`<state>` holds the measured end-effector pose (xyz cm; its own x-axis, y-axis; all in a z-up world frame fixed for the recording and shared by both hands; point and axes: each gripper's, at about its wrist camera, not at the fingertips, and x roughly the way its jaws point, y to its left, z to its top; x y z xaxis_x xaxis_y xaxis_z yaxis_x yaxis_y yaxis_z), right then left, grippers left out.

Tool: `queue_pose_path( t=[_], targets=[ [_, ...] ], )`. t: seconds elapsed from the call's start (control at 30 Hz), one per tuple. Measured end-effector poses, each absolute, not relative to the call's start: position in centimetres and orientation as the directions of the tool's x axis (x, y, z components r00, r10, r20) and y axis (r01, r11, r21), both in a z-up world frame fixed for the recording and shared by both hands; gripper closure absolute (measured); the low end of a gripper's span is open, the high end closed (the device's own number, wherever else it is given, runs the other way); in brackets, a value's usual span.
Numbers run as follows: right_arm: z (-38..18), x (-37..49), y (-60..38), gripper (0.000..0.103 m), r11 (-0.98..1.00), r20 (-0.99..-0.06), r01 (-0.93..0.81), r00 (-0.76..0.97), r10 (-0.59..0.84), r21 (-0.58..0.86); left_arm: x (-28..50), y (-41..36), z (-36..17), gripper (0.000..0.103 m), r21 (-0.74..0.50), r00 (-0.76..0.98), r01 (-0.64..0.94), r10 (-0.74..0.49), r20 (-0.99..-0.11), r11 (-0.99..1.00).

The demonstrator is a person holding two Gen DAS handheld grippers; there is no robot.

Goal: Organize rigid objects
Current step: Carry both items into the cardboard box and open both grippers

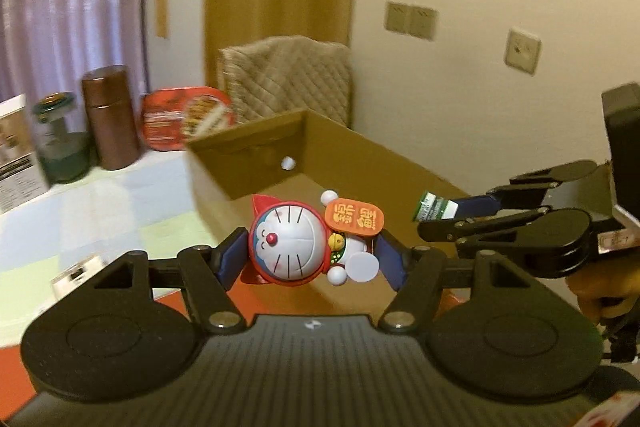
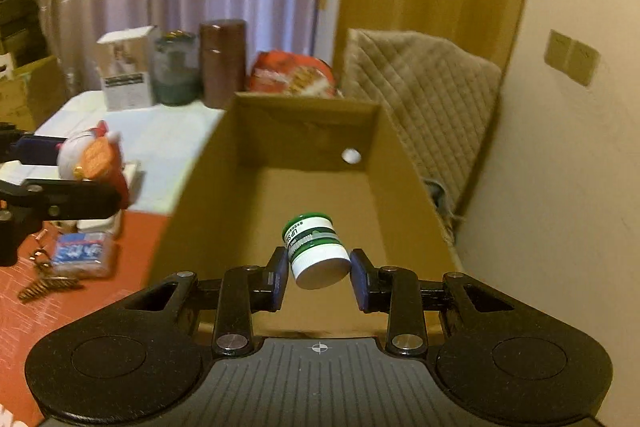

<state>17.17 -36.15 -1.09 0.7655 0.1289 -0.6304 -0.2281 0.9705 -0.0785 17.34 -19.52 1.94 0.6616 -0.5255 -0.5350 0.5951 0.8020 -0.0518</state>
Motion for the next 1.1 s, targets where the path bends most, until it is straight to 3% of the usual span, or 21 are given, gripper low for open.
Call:
queue_pose_path(
  t=[0.43, 0.53, 0.83, 1.1],
  targets=[
    [-2.4, 17.8, -40.7, 0.073, 0.982, -0.645, -0.191, 0.75, 0.144, -0.004, 18.5, -24.1, -0.5, 0.039, 0.047, 0.6, 0.683, -0.524, -0.604, 0.729],
    [-2.7, 17.8, -40.8, 0.073, 0.982, -0.649, -0.189, 0.747, 0.145, 0.003, 18.4, -24.1, -0.3, 0.029, 0.051, 0.608, 0.684, -0.53, -0.591, 0.727],
    [-2.5, 17.4, -40.6, 0.073, 0.981, -0.645, -0.192, 0.748, 0.158, 0.018, 16.7, -19.2, 1.8, 0.029, 0.052, 0.72, 0.554, -0.447, -0.532, 0.831],
    [-2.7, 17.2, -40.1, 0.073, 0.979, -0.642, -0.201, 0.746, 0.174, 0.031, 14.8, -14.6, 1.7, 0.029, 0.017, 0.761, 0.446, -0.369, -0.534, 0.895]
  ],
)
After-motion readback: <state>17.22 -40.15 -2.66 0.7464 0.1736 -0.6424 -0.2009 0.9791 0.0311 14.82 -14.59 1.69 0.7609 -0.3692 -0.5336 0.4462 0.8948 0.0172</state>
